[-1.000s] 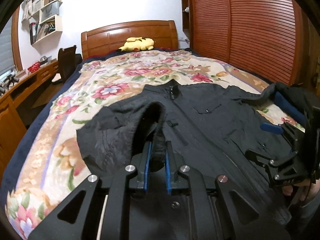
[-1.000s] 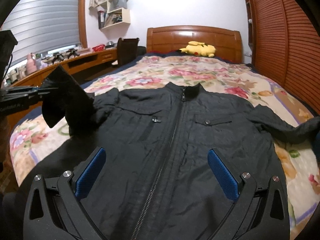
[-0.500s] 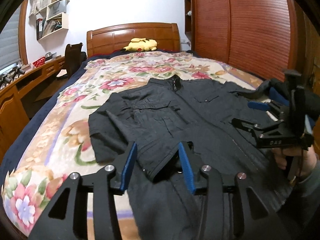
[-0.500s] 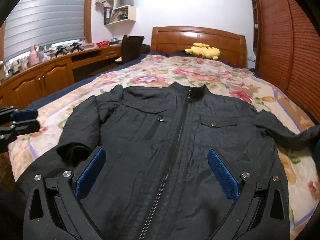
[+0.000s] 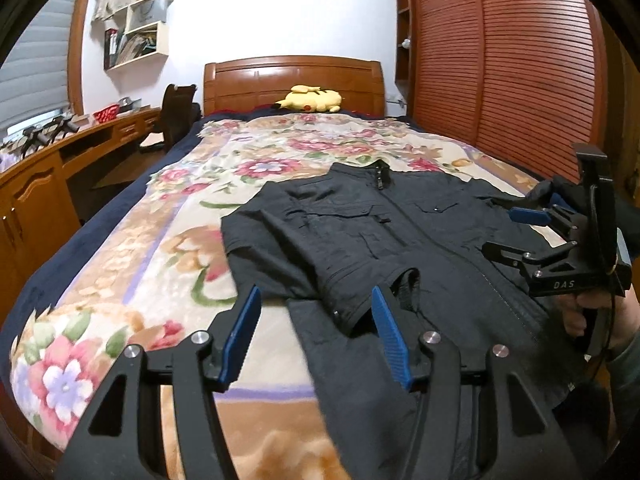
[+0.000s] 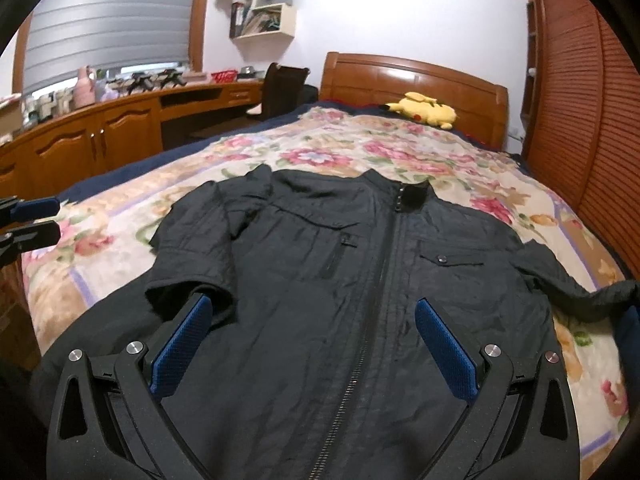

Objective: Fold large clothes
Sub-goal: 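Grasp the jacket hem with the right gripper, then lift the hem and fold it up toward the collar, then release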

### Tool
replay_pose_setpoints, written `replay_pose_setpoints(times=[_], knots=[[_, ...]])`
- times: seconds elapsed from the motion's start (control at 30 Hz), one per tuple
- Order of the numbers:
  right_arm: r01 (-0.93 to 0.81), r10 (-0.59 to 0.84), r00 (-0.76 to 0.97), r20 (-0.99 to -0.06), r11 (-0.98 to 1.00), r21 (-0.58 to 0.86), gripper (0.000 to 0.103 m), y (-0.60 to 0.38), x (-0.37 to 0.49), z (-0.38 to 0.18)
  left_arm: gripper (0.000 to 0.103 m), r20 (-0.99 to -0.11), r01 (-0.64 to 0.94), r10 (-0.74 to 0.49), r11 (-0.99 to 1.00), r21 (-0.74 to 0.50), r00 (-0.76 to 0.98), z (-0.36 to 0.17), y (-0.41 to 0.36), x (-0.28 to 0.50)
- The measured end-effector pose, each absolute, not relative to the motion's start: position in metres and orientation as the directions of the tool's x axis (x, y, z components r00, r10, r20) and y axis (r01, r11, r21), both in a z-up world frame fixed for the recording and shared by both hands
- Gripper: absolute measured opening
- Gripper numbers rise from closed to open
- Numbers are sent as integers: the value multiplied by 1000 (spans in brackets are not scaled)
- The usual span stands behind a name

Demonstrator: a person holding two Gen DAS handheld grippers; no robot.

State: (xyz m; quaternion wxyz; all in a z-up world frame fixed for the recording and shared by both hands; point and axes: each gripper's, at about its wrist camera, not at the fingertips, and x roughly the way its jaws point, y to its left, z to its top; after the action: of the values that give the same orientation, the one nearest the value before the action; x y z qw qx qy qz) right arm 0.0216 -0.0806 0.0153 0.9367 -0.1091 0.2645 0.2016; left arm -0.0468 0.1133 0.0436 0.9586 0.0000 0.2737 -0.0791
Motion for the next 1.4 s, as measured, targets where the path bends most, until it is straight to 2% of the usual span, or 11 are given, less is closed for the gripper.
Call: replay_pose_setpoints(times=[0.33,0.63,0.73,0.83,0.87,0.93,0.97,1.1,1.4], knots=[[-514,358,703,-614,853,-91,100,-26,38,4,56,-522,126,-137,990,-56,842,48,129,-51],[-574,359,608,-708,815,-79,93,14,70,-26,56,-527,101,-123,992,-71,841,48,135,-49],[-589,367,561,-742,807,-46,83,17,80,-37,56,-524,96,-120,993,-73,843,48,135,-49],[-603,379,521,-765,797,-16,54,18,84,-45,56,-525,95,-119,993,-73,843,48,135,-49],[-611,378,515,-769,791,-20,38,18,84,-47,56,-525,96,-120,993,-73,843,48,136,-50],[-618,360,532,-766,784,-61,29,19,80,-48,56,-523,99,-122,993,-72,844,48,136,-49],[-629,374,528,-763,775,-56,19,18,78,-46,56,-524,96,-118,993,-68,843,47,135,-49],[-626,395,563,-726,778,-62,11,5,72,-29,56,-523,104,-126,992,-73,843,47,130,-48],[-524,381,701,-603,848,-74,9,-62,68,25,56,-506,151,-164,986,-67,847,55,102,-43]])
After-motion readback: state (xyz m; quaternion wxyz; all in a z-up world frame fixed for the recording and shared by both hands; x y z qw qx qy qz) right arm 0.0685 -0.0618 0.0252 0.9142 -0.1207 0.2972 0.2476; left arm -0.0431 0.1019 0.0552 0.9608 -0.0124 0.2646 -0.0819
